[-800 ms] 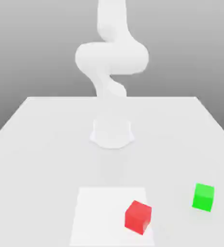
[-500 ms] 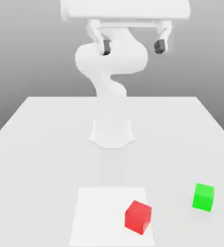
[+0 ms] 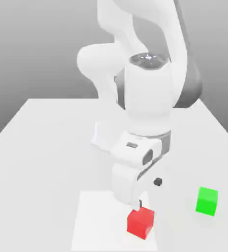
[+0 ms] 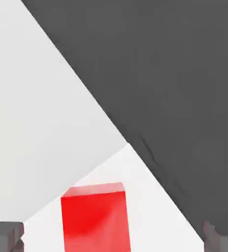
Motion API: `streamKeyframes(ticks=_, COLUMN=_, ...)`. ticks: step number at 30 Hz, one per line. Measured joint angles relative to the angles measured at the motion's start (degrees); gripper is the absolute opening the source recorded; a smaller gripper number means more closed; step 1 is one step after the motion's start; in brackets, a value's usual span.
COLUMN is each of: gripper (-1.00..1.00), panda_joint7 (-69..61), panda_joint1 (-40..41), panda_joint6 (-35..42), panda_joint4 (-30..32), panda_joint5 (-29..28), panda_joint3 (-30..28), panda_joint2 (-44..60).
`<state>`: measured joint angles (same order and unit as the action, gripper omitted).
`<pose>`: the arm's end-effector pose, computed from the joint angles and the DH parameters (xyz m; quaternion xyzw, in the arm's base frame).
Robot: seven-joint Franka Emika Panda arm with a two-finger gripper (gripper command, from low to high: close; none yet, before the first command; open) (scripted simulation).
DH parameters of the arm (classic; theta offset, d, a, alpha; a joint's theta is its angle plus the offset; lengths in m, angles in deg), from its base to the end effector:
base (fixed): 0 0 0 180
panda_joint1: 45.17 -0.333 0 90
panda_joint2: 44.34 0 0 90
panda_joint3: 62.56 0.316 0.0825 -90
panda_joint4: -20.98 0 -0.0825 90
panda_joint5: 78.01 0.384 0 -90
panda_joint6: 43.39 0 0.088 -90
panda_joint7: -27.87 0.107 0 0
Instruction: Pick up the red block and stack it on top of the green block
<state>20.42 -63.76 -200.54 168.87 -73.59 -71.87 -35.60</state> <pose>0.4417 0.0668 0.2078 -0.9938 -0.1113 -0.0059 0.0030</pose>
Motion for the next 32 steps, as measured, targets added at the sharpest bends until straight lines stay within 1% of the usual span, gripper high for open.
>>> streamKeyframes(ticks=4, gripper=0.00, panda_joint7=-2.7, panda_joint1=1.6, panda_joint6=-6.6, panda_joint4=-1.0, panda_joint5=2.7, panda_joint3=2.3, panda_joint2=8.2)
streamKeyframes(ticks=5, gripper=-1.00, panda_joint7=-3.2, panda_joint1=2.2, panda_joint6=-8.0, panda_joint4=-1.2, panda_joint5=3.3, panda_joint3=3.0, panda_joint2=9.8)
streamKeyframes(ticks=12, gripper=-1.00, panda_joint7=-3.2, panda_joint1=2.3, panda_joint6=-8.0, panda_joint4=-1.2, panda_joint5=3.2, panda_joint3=3.1, panda_joint2=10.0)
streamKeyframes(ticks=17, gripper=-1.00, panda_joint7=-0.3, panda_joint1=0.8, panda_joint6=-0.5, panda_joint4=0.2, panda_joint5=-0.6, panda_joint3=0.8, panda_joint2=1.0)
streamKeyframes(ticks=18, gripper=-1.00, panda_joint7=-0.8, panda_joint1=-0.1, panda_joint6=0.8, panda_joint4=0.5, panda_joint5=-1.2, panda_joint3=1.6, panda_joint2=-0.5)
streamKeyframes(ticks=20, gripper=-1.00, panda_joint7=-3.4, panda_joint1=-3.2, panda_joint6=2.6, panda_joint4=0.8, panda_joint5=-2.2, panda_joint3=5.0, panda_joint2=-2.6)
streamKeyframes(ticks=24, gripper=-1.00, panda_joint7=-9.4, panda_joint1=-14.2, panda_joint6=5.3, panda_joint4=1.3, panda_joint5=-4.1, panda_joint3=11.4, panda_joint2=-6.0)
streamKeyframes(ticks=26, gripper=-1.00, panda_joint7=-10.6, panda_joint1=-15.1, panda_joint6=3.2, panda_joint4=1.2, panda_joint5=-4.7, panda_joint3=12.0, panda_joint2=-3.8)
streamKeyframes(ticks=29, gripper=-1.00, panda_joint7=-10.5, panda_joint1=-15.2, panda_joint6=-2.1, panda_joint4=1.0, panda_joint5=-5.6, panda_joint3=11.8, panda_joint2=1.8)
streamKeyframes(ticks=30, gripper=1.00, panda_joint7=-10.4, panda_joint1=-15.3, panda_joint6=-3.3, panda_joint4=0.9, panda_joint5=-5.8, panda_joint3=11.7, panda_joint2=3.0)
streamKeyframes(ticks=32, gripper=1.00, panda_joint7=-10.4, panda_joint1=-15.3, panda_joint6=-3.2, panda_joint4=0.9, panda_joint5=-5.8, panda_joint3=11.7, panda_joint2=3.0)
